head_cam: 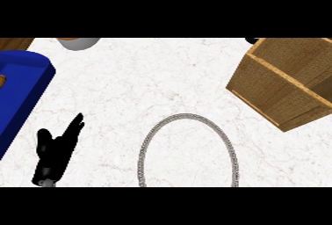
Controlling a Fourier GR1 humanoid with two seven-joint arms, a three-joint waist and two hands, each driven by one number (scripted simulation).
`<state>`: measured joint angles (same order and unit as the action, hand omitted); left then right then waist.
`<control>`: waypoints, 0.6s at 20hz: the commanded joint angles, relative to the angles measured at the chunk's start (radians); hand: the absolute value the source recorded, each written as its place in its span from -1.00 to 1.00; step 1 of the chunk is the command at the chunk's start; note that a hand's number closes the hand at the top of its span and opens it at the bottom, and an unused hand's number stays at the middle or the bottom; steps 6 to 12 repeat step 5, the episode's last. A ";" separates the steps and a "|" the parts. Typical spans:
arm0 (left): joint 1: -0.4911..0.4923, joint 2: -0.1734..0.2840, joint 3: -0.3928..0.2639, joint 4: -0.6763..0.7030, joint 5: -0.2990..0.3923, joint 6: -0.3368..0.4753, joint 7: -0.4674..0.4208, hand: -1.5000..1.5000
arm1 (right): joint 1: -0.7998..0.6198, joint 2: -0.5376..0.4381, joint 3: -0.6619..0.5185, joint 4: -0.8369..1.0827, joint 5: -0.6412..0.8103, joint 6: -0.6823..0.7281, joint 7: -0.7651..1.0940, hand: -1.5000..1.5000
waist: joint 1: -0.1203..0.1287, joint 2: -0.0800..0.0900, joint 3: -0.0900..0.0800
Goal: Pick the tomato from the placemat and place it in the basket
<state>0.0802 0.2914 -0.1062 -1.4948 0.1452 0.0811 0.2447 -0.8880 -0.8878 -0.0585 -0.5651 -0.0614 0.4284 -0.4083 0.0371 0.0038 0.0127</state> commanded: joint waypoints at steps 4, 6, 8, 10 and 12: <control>0.015 -0.038 -0.043 0.075 -0.034 0.008 0.026 0.00 | -0.070 -0.107 -0.052 0.202 0.024 0.036 -0.028 -1.00 | 0.013 0.021 -0.010; 0.015 -0.026 -0.027 0.062 -0.010 -0.009 0.035 0.00 | -0.078 -0.134 -0.059 0.228 0.021 0.071 -0.031 -1.00 | 0.021 0.024 -0.009; 0.015 -0.026 -0.027 0.062 -0.010 -0.009 0.035 0.00 | -0.078 -0.134 -0.059 0.228 0.021 0.071 -0.031 -1.00 | 0.021 0.024 -0.009; 0.015 -0.026 -0.027 0.062 -0.010 -0.009 0.035 0.00 | -0.078 -0.134 -0.059 0.228 0.021 0.071 -0.031 -1.00 | 0.021 0.024 -0.009; 0.015 -0.026 -0.027 0.062 -0.010 -0.009 0.035 0.00 | -0.078 -0.134 -0.059 0.228 0.021 0.071 -0.031 -1.00 | 0.021 0.024 -0.009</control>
